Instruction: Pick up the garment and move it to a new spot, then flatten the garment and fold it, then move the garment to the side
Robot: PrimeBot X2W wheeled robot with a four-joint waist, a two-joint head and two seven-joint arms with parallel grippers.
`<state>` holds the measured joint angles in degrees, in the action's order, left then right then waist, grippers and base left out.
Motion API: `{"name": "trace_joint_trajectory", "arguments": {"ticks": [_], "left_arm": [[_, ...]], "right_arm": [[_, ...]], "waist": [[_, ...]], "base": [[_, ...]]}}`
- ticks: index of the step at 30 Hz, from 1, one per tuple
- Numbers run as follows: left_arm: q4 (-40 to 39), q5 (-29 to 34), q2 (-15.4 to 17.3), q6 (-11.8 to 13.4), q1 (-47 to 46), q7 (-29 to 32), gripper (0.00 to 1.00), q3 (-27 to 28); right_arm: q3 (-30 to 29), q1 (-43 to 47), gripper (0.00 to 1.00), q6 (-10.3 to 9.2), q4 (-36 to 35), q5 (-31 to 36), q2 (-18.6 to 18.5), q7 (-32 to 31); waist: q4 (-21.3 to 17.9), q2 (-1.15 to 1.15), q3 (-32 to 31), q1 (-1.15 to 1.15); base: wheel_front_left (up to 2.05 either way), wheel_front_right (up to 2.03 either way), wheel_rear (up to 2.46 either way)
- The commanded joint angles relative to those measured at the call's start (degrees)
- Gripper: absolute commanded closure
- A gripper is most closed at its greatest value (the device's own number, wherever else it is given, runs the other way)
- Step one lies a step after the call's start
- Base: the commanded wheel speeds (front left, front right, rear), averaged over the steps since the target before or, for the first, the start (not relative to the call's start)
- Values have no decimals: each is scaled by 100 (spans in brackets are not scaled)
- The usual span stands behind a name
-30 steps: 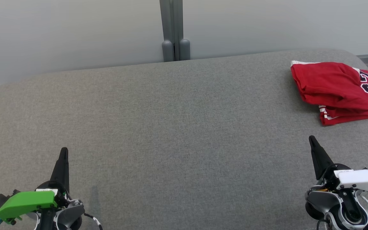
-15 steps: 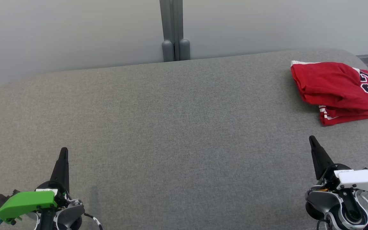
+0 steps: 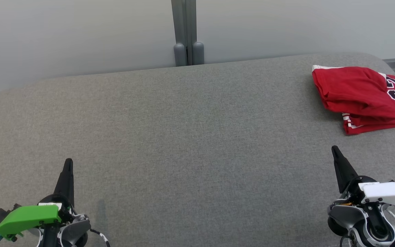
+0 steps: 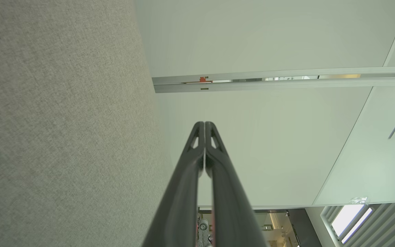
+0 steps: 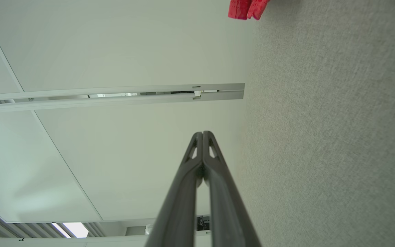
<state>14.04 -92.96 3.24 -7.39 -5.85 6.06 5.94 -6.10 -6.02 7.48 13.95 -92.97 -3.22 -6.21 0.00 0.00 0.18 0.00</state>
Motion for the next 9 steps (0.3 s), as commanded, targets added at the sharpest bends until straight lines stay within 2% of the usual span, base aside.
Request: {"name": "trace_joint_trajectory", "arguments": {"ticks": [1,9], "left_arm": [[9,26,8,-32,-82,31,100,28],[9,24,3,-32,-82,26,100,32]], "right_arm": [[-15,-37,100,2,11,34,1,-12],[-20,-38,100,2,12,41,3,-19]], "waist": [[0,0,0,0],[0,0,0,0]], "base": [[0,0,0],[0,0,0]]}}
